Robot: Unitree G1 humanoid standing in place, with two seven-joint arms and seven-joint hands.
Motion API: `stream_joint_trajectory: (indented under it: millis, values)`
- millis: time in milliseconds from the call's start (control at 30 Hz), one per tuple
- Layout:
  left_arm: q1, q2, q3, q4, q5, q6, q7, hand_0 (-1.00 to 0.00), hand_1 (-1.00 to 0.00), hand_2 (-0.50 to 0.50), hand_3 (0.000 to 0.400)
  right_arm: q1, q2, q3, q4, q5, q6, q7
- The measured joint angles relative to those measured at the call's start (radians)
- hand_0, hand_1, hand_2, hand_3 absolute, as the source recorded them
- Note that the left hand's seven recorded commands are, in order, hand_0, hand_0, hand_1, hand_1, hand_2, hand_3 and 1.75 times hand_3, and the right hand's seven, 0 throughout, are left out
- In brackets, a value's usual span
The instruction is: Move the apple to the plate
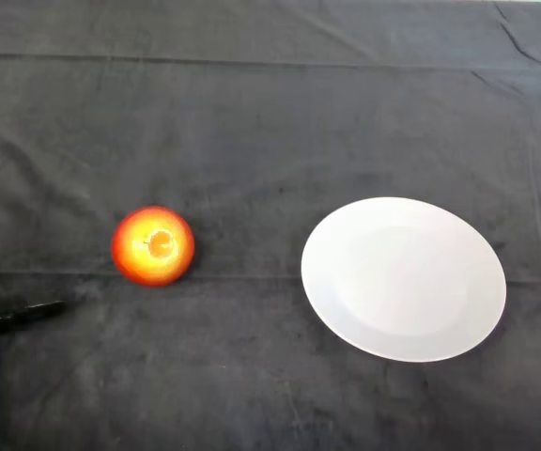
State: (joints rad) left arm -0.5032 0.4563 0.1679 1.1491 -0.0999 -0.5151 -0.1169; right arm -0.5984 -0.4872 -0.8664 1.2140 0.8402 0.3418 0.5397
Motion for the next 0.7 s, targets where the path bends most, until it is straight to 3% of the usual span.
stream_joint_trajectory:
  millis: [700]
  values:
    - [-0.059, -0.095, -0.082, -0.005, 0.036, -0.025, -0.088, 0.0, 0.0, 0.0, 0.0, 0.0, 0.0, 0.0, 0.0, 0.0, 0.0, 0.0]
